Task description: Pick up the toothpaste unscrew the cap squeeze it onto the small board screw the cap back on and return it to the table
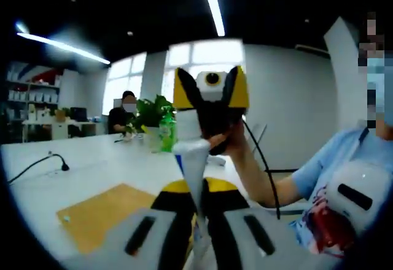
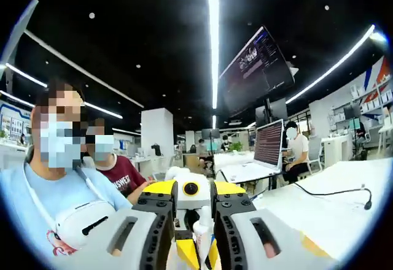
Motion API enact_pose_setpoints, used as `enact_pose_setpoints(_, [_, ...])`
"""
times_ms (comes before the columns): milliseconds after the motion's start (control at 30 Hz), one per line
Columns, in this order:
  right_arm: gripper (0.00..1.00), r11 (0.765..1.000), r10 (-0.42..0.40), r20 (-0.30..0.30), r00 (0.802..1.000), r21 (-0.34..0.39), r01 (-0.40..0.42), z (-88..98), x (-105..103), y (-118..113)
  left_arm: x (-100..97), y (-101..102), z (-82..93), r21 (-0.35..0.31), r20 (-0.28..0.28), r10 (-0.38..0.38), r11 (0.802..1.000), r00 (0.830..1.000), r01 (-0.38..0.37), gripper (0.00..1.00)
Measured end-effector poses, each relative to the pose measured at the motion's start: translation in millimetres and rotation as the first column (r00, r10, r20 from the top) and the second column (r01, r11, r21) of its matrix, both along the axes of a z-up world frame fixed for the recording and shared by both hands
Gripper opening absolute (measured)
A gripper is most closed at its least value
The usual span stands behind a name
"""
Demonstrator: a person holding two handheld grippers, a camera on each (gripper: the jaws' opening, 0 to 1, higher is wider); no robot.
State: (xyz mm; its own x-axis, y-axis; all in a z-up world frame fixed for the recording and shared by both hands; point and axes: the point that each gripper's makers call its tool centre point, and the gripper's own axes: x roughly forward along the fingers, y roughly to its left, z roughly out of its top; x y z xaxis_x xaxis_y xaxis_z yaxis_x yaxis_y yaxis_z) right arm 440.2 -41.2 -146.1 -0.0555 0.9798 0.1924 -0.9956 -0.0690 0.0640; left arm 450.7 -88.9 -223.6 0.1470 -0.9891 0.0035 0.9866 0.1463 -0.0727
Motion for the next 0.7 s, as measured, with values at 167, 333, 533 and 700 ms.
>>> enact_pose_setpoints(167, [0.21,0.999,0.03,-0.019,0.999,-0.038,-0.031,-13.3,2,0,-3.5,-1,-2.0,0.007,0.009,-0.018,1.0,1.0,0.018,0.05])
enact_pose_setpoints(333, [0.13,0.992,0.116,-0.057,0.992,-0.047,-0.119,-23.8,-7,4,-11.1,-4,-5.5,0.02,0.001,-0.063,0.998,0.998,0.063,0.05])
enact_pose_setpoints(533, [0.1,0.984,0.172,-0.113,0.979,-0.021,-0.176,-24.1,-9,2,-19.0,-6,-6.8,0.02,-0.024,-0.111,0.994,0.994,0.111,0.05])
enact_pose_setpoints(700, [0.1,0.973,0.217,-0.131,0.967,-0.044,-0.225,-32.1,-14,4,-23.2,-7,-9.0,0.025,-0.043,-0.137,0.99,0.99,0.138,0.05])
